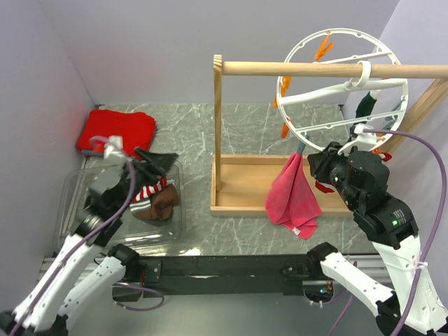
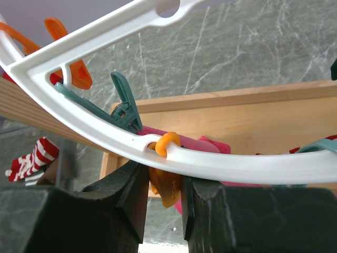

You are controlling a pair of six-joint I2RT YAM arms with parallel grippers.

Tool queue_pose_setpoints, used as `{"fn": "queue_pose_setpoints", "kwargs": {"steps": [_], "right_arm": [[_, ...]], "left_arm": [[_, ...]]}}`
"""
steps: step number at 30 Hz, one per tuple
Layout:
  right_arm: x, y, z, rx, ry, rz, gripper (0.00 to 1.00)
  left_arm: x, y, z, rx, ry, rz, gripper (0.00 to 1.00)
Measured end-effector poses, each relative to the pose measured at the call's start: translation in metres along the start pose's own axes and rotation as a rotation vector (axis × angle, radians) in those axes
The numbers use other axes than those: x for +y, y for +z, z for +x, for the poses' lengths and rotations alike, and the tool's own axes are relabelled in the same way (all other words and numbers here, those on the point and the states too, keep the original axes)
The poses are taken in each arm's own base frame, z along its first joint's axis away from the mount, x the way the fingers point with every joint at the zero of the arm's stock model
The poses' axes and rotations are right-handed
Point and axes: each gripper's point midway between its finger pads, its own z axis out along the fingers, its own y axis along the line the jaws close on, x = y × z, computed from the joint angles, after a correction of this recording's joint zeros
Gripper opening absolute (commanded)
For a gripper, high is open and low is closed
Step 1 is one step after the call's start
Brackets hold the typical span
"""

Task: Remove the socks clipped to the hanger

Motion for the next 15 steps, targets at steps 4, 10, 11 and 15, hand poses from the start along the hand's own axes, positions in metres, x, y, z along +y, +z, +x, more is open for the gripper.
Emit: {"fn": "queue_pose_setpoints", "kwargs": {"steps": [4, 10, 11, 15], "right_arm": [[0.005, 0.001, 0.0, 0.007, 0.005, -0.02, 0.03], [0.012, -0.001, -0.003, 0.01, 0.016, -0.052, 0.04], [0.013, -0.001, -0.003, 0.011, 0.018, -0.055, 0.04], [0.014, -0.002, -0.003, 0.015, 0.021, -0.062, 0.05]], "left_arm": [[-0.027, 0.023, 0.05, 0.19, -0.027, 0.165, 0.72], [-0.095, -0.011, 0.134, 0.369, 0.051, 0.438, 0.88], [-0.106, -0.016, 0.143, 0.364, 0.069, 0.474, 0.92], [-0.121, -0.011, 0.185, 0.334, 0.178, 0.482, 0.97]]}}
